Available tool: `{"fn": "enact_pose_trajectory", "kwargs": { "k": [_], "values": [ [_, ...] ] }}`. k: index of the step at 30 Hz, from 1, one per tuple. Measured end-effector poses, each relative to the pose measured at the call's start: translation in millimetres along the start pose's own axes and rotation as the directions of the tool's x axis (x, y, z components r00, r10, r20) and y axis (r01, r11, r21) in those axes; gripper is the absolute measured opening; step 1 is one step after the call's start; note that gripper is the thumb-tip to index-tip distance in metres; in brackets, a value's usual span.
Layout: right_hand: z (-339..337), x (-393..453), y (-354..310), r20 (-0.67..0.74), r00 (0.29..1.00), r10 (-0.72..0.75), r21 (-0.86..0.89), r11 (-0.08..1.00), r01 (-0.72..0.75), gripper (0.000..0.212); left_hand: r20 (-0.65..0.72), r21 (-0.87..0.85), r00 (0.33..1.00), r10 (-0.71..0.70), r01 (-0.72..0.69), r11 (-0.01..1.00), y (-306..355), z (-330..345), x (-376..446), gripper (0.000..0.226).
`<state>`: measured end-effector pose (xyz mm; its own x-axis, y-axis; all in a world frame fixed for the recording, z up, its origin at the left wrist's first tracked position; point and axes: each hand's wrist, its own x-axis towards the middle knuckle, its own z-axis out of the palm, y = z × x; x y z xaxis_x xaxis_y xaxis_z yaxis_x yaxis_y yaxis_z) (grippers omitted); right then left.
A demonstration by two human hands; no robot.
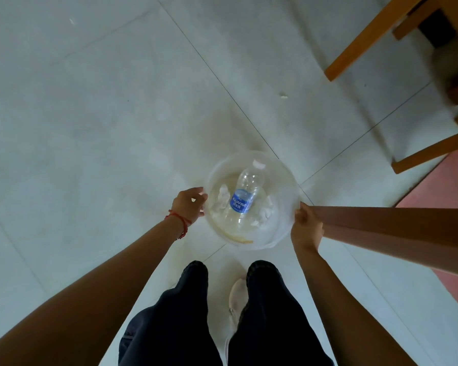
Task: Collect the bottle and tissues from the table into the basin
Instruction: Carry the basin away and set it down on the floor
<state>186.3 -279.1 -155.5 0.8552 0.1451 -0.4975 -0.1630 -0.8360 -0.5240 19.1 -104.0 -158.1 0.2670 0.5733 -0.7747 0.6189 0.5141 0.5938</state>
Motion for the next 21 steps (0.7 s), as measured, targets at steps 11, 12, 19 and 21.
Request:
{"fn": "enact_pose_trajectory", "kwargs": {
  "k": [11,12,19,21],
  "values": [
    [0.1,-8.0,4.4,0.019,1.0,-0.018,-0.005,1.0,0.018,0.031,0.001,0.078,1.0,-0.028,0.028,0.997,-1.0,-3.8,-9.8,0.046],
    [-3.1,-13.9,3.3,0.03,0.999,-0.023,0.002,1.0,0.023,0.029,-0.011,0.113,1.0,-0.015,0.016,0.993,1.0,-4.8,-17.7,0.046],
    [-45.7,-77.0,-33.3,0.128,0.99,-0.066,0.0,0.998,0.067,0.033,-0.012,0.279,0.998,0.069,-0.063,0.958,35.6,-13.8,-105.5,0.039],
    [-60.1,-97.0,-48.0,0.157,0.985,-0.073,0.009,0.997,0.073,0.033,-0.006,0.313,0.996,0.094,-0.087,0.946,40.9,-22.4,-128.5,0.039]
  ]
}}
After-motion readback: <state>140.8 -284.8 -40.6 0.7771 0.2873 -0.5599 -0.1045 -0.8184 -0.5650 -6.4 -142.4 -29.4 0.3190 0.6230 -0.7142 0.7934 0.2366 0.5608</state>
